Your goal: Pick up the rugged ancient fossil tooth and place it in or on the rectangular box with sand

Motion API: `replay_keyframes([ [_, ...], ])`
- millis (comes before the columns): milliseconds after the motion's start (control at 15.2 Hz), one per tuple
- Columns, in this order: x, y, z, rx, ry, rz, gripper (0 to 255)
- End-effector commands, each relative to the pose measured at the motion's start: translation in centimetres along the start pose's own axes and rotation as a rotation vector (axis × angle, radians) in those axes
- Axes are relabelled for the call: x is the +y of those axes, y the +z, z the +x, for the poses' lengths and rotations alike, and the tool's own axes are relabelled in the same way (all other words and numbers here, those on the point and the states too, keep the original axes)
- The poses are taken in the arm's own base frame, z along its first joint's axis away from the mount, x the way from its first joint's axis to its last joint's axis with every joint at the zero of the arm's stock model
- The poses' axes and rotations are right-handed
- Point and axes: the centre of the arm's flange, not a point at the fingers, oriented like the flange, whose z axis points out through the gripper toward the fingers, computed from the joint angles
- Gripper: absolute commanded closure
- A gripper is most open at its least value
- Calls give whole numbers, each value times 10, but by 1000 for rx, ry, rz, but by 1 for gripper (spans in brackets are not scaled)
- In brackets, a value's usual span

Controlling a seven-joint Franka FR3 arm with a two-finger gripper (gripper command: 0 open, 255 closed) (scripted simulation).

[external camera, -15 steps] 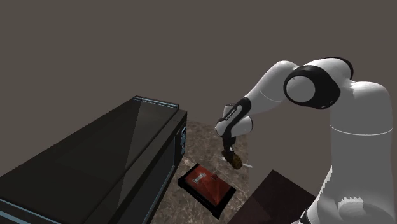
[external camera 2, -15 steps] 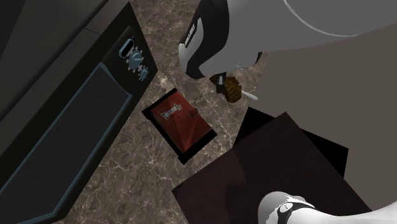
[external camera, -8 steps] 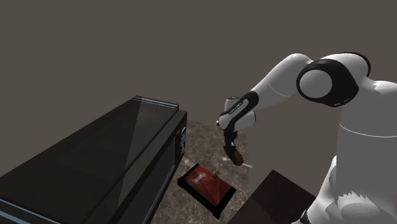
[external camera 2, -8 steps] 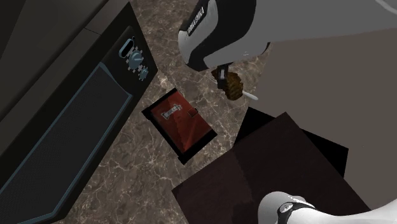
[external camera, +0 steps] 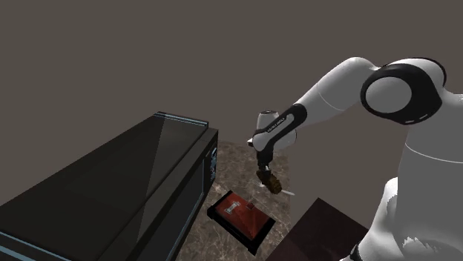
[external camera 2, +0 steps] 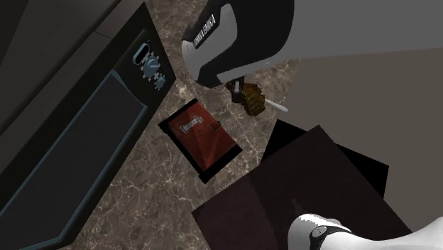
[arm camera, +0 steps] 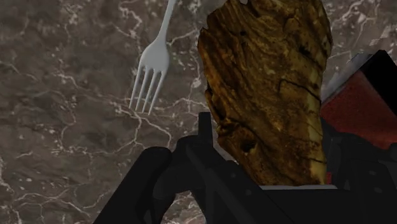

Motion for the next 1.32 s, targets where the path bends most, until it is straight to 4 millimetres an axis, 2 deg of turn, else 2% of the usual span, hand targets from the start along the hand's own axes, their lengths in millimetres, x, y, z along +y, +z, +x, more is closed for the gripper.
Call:
replay_keyframes([
  [0, -16, 1, 18, 0, 2, 0, 255],
  [792, -122, 7, 135, 0, 2, 0, 255],
  [858, -135, 7, 150, 0, 2, 0, 255],
  [1254, -132, 39, 153, 0, 2, 0, 255],
])
